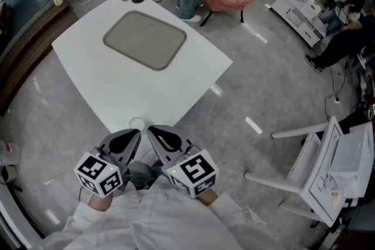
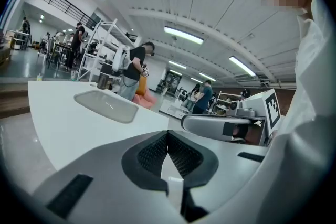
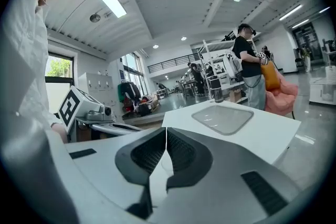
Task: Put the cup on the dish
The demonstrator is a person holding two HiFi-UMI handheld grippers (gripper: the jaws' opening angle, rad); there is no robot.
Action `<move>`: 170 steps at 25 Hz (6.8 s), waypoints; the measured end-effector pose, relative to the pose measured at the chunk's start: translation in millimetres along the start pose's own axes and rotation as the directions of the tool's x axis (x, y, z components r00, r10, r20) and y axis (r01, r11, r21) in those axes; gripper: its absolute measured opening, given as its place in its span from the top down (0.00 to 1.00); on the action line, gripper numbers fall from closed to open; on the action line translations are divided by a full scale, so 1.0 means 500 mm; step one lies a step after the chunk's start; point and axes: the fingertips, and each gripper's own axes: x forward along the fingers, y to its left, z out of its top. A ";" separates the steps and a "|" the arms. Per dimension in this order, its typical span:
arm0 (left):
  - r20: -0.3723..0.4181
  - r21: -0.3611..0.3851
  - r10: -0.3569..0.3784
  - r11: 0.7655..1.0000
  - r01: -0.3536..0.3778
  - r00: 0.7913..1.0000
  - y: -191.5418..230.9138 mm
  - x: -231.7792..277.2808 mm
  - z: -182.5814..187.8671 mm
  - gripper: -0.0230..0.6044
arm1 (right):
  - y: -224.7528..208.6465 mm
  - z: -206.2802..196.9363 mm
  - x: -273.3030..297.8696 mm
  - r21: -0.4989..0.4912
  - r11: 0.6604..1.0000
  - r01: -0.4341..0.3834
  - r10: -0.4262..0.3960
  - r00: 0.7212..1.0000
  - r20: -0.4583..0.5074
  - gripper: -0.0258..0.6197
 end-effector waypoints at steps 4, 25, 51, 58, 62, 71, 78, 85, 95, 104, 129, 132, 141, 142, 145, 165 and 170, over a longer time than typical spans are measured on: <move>-0.002 -0.028 0.044 0.999 -0.044 0.999 0.030 -0.008 -0.006 0.95 | -0.005 -0.009 0.017 -0.004 1.000 0.001 -0.001 1.000 -0.032 0.94; -0.060 -0.029 -0.015 1.000 0.013 0.998 0.076 -0.041 -0.004 0.95 | 0.010 -0.045 0.062 0.033 0.996 0.081 -0.077 0.991 -0.112 0.94; -0.143 -0.205 -0.019 0.979 -0.010 0.990 0.157 -0.023 -0.119 0.95 | -0.025 -0.188 0.114 0.057 0.992 0.109 -0.090 0.958 -0.272 0.75; -0.156 -0.238 -0.008 0.971 -0.030 0.988 0.173 -0.011 -0.142 0.95 | -0.023 -0.236 0.131 -0.031 0.997 0.071 -0.077 0.935 -0.345 0.58; -0.179 -0.267 -0.008 0.963 -0.041 0.984 0.183 -0.010 -0.167 0.95 | -0.018 -0.264 0.152 -0.060 0.997 0.043 -0.063 0.923 -0.380 0.57; -0.197 -0.301 -0.004 0.952 -0.056 0.980 0.206 -0.002 -0.202 0.95 | -0.033 -0.302 0.212 -0.068 0.997 0.021 -0.047 0.908 -0.417 0.55; -0.206 -0.315 0.000 0.947 -0.067 0.978 0.220 0.003 -0.212 0.95 | -0.038 -0.310 0.243 -0.073 0.997 0.014 -0.043 0.906 -0.422 0.55; -0.207 -0.318 -0.001 0.946 -0.067 0.978 0.229 0.002 -0.215 0.95 | -0.042 -0.311 0.254 -0.090 0.996 -0.014 -0.026 0.905 -0.424 0.55; -0.213 -0.310 -0.026 0.950 -0.042 0.977 0.224 0.003 -0.212 0.95 | -0.043 -0.315 0.255 -0.110 0.994 -0.014 -0.035 0.904 -0.427 0.55; -0.194 -0.286 -0.018 0.957 -0.038 0.981 0.227 -0.007 -0.192 0.95 | -0.031 -0.296 0.245 -0.132 0.991 -0.007 -0.049 0.906 -0.421 0.55; -0.095 -0.093 -0.063 0.994 0.055 0.993 0.245 0.025 -0.005 0.95 | -0.080 -0.099 0.240 -0.242 0.960 0.140 -0.208 0.936 -0.283 0.55; -0.078 -0.093 -0.053 0.995 0.046 0.996 0.254 0.052 0.010 0.95 | -0.116 -0.084 0.241 -0.251 0.958 0.139 -0.211 0.935 -0.286 0.55; -0.078 -0.085 -0.016 0.996 0.009 0.997 0.312 0.152 0.071 0.95 | -0.251 -0.017 0.302 -0.278 0.954 0.115 -0.196 0.938 -0.286 0.55; -0.075 -0.088 -0.012 0.996 0.005 0.997 0.319 0.167 0.077 0.95 | -0.268 -0.011 0.310 -0.281 0.954 0.109 -0.191 0.939 -0.287 0.55; -0.064 -0.087 0.004 0.996 -0.010 0.998 0.344 0.210 0.102 0.95 | -0.318 0.009 0.341 -0.286 0.953 0.094 -0.179 0.942 -0.285 0.55; -0.075 -0.028 0.117 0.992 -0.119 0.990 0.571 0.423 0.176 0.95 | -0.580 0.042 0.618 -0.312 0.950 -0.003 -0.102 0.942 -0.321 0.55; -0.080 -0.047 0.134 0.989 -0.138 0.988 0.609 0.445 0.170 0.95 | -0.618 0.034 0.673 -0.303 0.953 0.003 -0.108 0.937 -0.331 0.55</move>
